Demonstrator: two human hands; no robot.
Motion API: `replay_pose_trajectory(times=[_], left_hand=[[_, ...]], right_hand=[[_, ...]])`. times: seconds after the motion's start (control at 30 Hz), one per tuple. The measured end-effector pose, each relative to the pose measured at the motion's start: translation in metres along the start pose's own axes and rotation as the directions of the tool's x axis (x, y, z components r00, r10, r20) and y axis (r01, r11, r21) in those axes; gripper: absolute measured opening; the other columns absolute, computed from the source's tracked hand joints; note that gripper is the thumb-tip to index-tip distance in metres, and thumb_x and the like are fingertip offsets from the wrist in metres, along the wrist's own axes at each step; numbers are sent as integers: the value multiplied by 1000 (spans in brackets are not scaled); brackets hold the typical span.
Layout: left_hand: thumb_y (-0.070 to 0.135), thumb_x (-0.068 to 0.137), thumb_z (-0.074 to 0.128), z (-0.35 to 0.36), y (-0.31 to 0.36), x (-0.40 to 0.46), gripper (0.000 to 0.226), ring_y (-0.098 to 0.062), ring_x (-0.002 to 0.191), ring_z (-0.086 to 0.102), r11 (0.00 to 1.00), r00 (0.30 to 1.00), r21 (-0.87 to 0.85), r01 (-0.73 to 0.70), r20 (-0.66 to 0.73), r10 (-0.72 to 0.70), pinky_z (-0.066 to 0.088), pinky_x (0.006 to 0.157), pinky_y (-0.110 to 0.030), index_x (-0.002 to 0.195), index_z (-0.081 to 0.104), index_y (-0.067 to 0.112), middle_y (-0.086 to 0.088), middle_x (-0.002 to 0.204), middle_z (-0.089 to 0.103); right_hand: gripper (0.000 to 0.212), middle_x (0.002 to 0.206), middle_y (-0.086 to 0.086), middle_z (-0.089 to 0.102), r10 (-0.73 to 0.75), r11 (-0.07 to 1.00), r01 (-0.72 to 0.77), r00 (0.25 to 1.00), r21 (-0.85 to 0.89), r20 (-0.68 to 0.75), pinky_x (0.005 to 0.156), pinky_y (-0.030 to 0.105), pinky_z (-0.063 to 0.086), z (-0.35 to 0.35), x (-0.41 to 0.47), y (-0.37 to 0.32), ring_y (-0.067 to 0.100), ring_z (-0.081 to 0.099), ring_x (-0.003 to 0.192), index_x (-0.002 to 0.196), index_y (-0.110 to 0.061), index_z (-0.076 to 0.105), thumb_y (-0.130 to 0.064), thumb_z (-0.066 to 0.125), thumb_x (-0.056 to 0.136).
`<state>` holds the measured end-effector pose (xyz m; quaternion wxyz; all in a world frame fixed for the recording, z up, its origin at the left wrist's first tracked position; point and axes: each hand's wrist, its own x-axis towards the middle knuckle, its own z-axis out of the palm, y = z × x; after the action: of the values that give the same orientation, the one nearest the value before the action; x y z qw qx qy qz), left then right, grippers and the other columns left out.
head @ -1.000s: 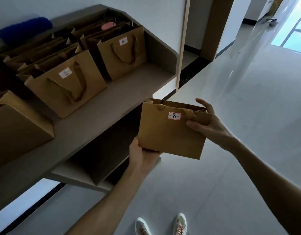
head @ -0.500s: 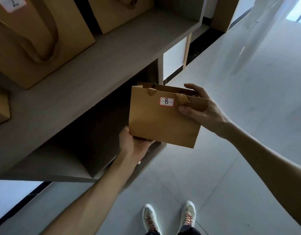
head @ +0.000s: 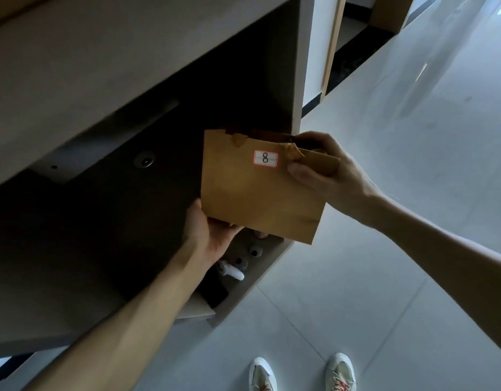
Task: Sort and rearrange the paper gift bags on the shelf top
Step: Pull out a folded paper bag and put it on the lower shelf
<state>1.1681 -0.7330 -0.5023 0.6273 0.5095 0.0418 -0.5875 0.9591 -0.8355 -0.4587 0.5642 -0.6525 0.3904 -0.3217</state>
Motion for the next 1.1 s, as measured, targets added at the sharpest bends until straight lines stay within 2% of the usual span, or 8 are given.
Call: replay_pose_trajectory(times=[0.17, 0.37, 0.43, 0.6, 0.73, 0.83, 0.93, 1.1], left_hand=[[37, 105, 34, -15, 11, 30, 42, -32, 103, 68, 993, 996, 108, -57, -68, 65, 58, 85, -49, 141, 43, 19, -16, 117, 65], [45, 102, 34, -34, 20, 40, 52, -27, 130, 48, 935, 986, 322, -148, -26, 164, 43, 105, -44, 152, 24, 31, -10, 149, 41], [44, 102, 33, -40, 23, 38, 53, -29, 136, 42, 902, 981, 399, -163, -34, 192, 40, 108, -45, 152, 19, 33, -10, 152, 37], [47, 101, 36, -65, 26, 34, 47, -20, 94, 60, 732, 947, 666, -146, -119, 297, 49, 76, -30, 142, 42, 26, -6, 126, 58], [43, 99, 44, -77, 23, 34, 45, -17, 85, 59, 756, 923, 634, -165, -171, 344, 48, 69, -29, 137, 46, 19, -11, 120, 56], [34, 100, 45, -71, 18, 30, 45, -25, 94, 64, 885, 958, 430, -180, -128, 257, 53, 76, -37, 141, 38, 16, -14, 115, 54], [33, 101, 45, -62, 16, 33, 41, -28, 98, 64, 920, 969, 357, -162, -117, 217, 53, 79, -40, 136, 41, 12, -16, 114, 55], [27, 100, 48, -44, 21, 45, 22, -24, 100, 64, 898, 978, 402, -177, -32, 207, 52, 85, -36, 118, 51, 14, -15, 116, 56]], right_hand=[[40, 119, -12, 60, -53, 995, 54, 998, -88, 14, 78, 45, 60, 25, 14, 24, 19, 61, 110, 127, -39, 49, -45, 63, 90], [50, 126, -3, 52, -115, 968, 111, 993, -226, -5, 78, 24, 54, 56, 7, 37, 9, 53, 107, 130, -32, 48, -53, 55, 84], [58, 128, -5, 51, -121, 962, 120, 993, -244, 10, 83, 29, 54, 56, 2, 39, 11, 51, 111, 133, -34, 44, -51, 61, 81], [98, 133, -10, 40, 25, 992, -11, 994, -125, 106, 75, 27, 59, 59, -20, 56, 16, 52, 117, 144, -42, 23, -23, 85, 71], [106, 137, -12, 29, 94, 969, -89, 995, -230, 14, 80, 30, 60, 76, -34, 70, 18, 43, 121, 142, -48, 18, -24, 88, 68], [96, 122, -12, 29, 181, 929, -210, 976, -306, -120, 77, 18, 49, 82, -38, 76, 14, 37, 115, 135, -43, 23, -31, 89, 67], [65, 116, -3, 48, 258, 908, -288, 957, -303, -136, 61, 12, 44, 84, -40, 83, 15, 51, 100, 115, -30, 34, -32, 84, 73], [47, 124, 4, 63, 156, 923, -166, 986, -347, -59, 61, 3, 48, 84, -24, 89, 9, 59, 88, 127, -16, 48, -22, 73, 87]])
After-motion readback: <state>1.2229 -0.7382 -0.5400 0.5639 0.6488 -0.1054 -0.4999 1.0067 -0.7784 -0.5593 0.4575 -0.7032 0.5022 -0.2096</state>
